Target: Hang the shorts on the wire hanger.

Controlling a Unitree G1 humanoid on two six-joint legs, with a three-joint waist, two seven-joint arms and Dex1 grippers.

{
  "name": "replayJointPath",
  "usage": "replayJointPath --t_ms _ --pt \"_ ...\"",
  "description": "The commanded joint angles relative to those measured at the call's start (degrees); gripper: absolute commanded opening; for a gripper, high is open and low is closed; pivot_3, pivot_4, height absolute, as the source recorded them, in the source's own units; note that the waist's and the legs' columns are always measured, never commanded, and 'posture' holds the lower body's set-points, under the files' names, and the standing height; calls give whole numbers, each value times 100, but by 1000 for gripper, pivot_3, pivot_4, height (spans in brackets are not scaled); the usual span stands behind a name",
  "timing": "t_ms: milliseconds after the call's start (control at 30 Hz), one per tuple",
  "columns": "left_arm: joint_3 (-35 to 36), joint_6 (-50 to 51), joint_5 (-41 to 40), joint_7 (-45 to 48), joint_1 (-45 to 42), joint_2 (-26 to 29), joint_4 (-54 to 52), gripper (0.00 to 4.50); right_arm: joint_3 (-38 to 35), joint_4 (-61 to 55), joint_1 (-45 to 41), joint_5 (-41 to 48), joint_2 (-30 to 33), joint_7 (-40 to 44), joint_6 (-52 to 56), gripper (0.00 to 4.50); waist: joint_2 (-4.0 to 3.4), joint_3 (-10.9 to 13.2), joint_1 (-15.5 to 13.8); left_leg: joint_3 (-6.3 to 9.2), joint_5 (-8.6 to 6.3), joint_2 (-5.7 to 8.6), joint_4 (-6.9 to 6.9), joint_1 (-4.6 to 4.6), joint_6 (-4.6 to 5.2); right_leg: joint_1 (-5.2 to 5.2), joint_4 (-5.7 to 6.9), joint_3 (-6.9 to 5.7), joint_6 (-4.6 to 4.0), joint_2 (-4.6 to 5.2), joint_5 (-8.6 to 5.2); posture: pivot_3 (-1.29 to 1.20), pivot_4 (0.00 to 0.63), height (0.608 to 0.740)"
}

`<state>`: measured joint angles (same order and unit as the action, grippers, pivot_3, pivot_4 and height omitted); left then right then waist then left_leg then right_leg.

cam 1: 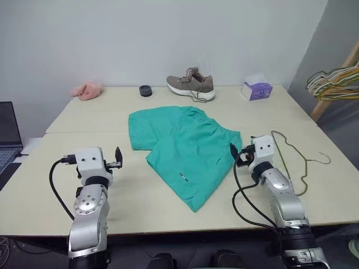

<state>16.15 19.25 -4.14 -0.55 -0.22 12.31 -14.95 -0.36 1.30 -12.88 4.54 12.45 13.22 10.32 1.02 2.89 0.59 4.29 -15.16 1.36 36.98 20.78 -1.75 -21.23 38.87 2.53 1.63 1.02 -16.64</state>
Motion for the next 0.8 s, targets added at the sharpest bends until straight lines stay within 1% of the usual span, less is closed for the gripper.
replayJointPath --t_ms 33,600,667,800 --pt "41 -194 87 -31 -2 61 -269 4500 2 -40 -203 -35 17 57 -209 4445 0 0 -47 0 0 0 0 0 0 0 0 0 0 0 0 73 0 740" --pt "-117 -80 126 75 46 104 -289 4500 26 -79 -188 -96 54 229 -279 4445 0 0 -114 0 0 0 0 0 0 0 0 0 -1 0 0 63 0 740" --pt "-218 -134 147 186 56 168 -279 4500 22 -103 -181 -94 69 247 -266 4445 0 0 -113 0 0 1 0 0 0 0 0 0 -1 0 0 60 0 740" --pt "-379 -345 -107 650 131 218 -347 4500 7 -120 -176 -94 119 300 -254 4445 0 0 -106 -1 0 1 0 0 0 0 0 0 -1 0 0 52 0 740"
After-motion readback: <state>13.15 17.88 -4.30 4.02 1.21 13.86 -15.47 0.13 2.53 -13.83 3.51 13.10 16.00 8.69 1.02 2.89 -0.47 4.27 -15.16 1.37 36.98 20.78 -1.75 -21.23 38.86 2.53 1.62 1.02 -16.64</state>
